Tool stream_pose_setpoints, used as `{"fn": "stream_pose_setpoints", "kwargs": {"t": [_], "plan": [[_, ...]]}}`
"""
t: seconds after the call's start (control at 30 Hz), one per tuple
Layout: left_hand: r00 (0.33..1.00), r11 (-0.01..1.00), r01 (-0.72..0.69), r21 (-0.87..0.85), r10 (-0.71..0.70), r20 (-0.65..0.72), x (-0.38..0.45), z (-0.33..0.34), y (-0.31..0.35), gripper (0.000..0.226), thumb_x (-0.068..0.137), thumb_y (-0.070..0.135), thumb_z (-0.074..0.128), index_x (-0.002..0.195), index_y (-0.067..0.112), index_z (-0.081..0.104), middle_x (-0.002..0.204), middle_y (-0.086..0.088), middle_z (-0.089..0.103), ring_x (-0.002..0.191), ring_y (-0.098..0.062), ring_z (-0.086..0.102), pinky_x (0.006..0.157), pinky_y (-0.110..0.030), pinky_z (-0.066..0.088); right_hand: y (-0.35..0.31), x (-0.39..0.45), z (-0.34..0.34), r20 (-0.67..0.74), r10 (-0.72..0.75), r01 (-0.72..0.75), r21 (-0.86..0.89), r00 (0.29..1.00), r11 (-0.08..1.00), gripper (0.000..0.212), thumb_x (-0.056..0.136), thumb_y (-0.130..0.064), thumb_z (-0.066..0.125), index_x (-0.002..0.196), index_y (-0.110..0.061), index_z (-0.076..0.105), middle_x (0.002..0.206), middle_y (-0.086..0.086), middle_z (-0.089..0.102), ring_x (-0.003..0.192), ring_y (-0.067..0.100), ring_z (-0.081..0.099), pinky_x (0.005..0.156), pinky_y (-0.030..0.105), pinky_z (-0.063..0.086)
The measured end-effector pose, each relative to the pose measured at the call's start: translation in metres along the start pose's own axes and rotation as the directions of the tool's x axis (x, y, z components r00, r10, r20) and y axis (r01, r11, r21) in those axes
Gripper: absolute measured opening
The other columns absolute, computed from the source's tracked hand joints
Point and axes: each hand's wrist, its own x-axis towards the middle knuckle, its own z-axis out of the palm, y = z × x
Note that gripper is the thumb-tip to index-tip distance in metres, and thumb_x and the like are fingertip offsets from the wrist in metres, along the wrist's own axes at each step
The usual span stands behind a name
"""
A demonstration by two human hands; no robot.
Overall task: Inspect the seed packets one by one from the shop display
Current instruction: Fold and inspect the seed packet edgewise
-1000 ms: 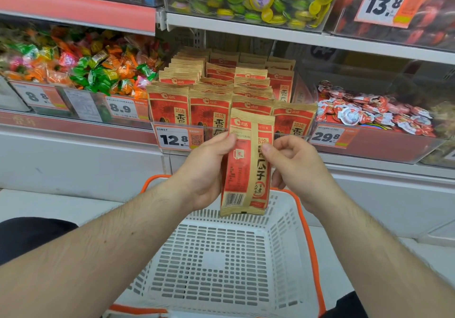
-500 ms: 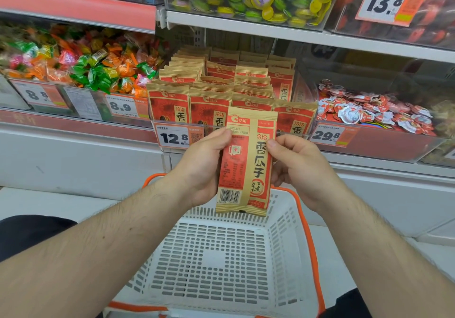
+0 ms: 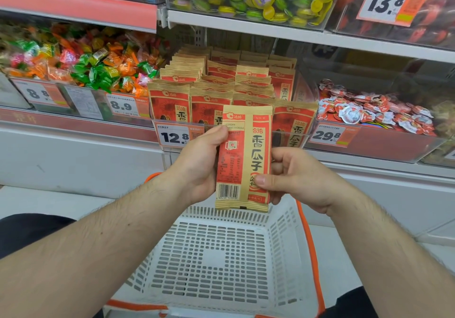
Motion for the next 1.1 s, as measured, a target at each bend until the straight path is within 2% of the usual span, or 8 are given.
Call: {"fn": "stream_pose_setpoints", "kwargs": {"t": [0.13,0.3,0.43,0.53,0.67,0.77,0.9,1.1], "plan": [[0.991,0.950,-0.095,0.297,0.118,-0.062,0.001,-0.002,-0.001,0.023,0.105,0.028,0.046,0.115,0.025,0.067,0.099,0.006,0.077,0.090,-0.015,0.074,0.071,-0.038,0.060,-0.007,-0.003,0.006,-0.157,-0.035,0.010,-0.156,0.987,0.988,0.024,0.078,-0.010,0.081,0.098,-0.013,0.068,0.082,0.029,0.068,0.059,0.031,0.063,0.051,0.035,0.052],[0.990,0.908,-0.112,0.405,0.136,-0.030,0.000,-0.002,-0.008,0.038,0.083,0.030,0.078,0.117,0.026,0.062,0.102,0.008,0.075,0.093,-0.012,0.073,0.075,-0.037,0.060,-0.009,-0.004,0.020,-0.251,-0.146,-0.005,-0.516,0.957,0.857,0.034,0.060,-0.046,0.082,0.083,-0.026,0.066,0.068,0.000,0.069,0.061,0.017,0.065,0.061,0.040,0.057],[0.995,0.919,-0.103,0.381,0.095,0.040,-0.001,-0.003,-0.006,0.028,0.083,0.017,0.078,0.106,0.019,0.064,0.088,0.006,0.074,0.074,-0.008,0.070,0.057,-0.023,0.052,-0.008,-0.003,0.016,-0.208,-0.219,0.125,-0.389,0.953,0.913,0.037,0.074,-0.059,0.067,0.080,-0.022,0.067,0.068,0.006,0.066,0.053,0.015,0.058,0.050,0.039,0.049],[0.988,0.912,-0.112,0.395,0.059,0.146,-0.002,-0.002,-0.007,0.034,0.080,0.006,0.079,0.108,0.018,0.065,0.087,0.005,0.073,0.077,-0.012,0.069,0.067,-0.035,0.055,-0.010,-0.001,0.015,-0.303,-0.295,0.211,-0.280,0.906,0.937,0.023,0.087,-0.044,0.054,0.076,-0.026,0.064,0.061,-0.005,0.063,0.049,0.005,0.054,0.051,0.023,0.041],[0.981,0.928,-0.072,0.365,0.000,0.195,-0.003,-0.002,-0.010,0.044,0.068,0.013,0.071,0.111,0.020,0.065,0.090,0.005,0.068,0.081,-0.019,0.062,0.075,-0.043,0.047,-0.011,0.001,0.018,-0.319,-0.292,0.218,-0.248,0.902,0.944,0.033,0.095,-0.027,0.051,0.076,-0.001,0.058,0.046,-0.004,0.053,0.042,0.009,0.048,0.048,0.025,0.038],[0.973,0.939,-0.043,0.341,-0.037,0.226,-0.003,-0.002,-0.011,0.048,0.066,0.011,0.067,0.114,0.020,0.064,0.088,0.005,0.067,0.085,-0.021,0.060,0.077,-0.045,0.046,-0.013,0.000,0.018,-0.287,-0.234,0.214,-0.100,0.929,0.972,0.030,0.101,-0.007,0.046,0.075,0.004,0.056,0.045,-0.001,0.054,0.037,0.012,0.048,0.042,0.021,0.037],[0.972,0.940,-0.035,0.339,-0.048,0.232,-0.003,-0.001,-0.012,0.048,0.066,0.011,0.068,0.114,0.020,0.065,0.087,0.004,0.066,0.085,-0.022,0.059,0.079,-0.048,0.045,-0.012,-0.001,0.016,-0.270,-0.220,0.218,-0.035,0.937,0.975,0.029,0.102,-0.005,0.044,0.081,0.013,0.054,0.047,0.001,0.055,0.037,0.014,0.048,0.040,0.021,0.037],[0.989,0.958,-0.027,0.286,-0.015,0.145,-0.002,-0.001,-0.007,0.036,0.064,0.015,0.068,0.100,0.015,0.064,0.086,0.001,0.065,0.084,-0.022,0.060,0.080,-0.053,0.051,-0.018,-0.007,0.007,-0.165,-0.187,0.159,-0.171,0.968,0.972,0.034,0.097,-0.024,0.057,0.068,-0.007,0.058,0.052,0.002,0.054,0.042,0.012,0.046,0.044,0.022,0.037]]}}
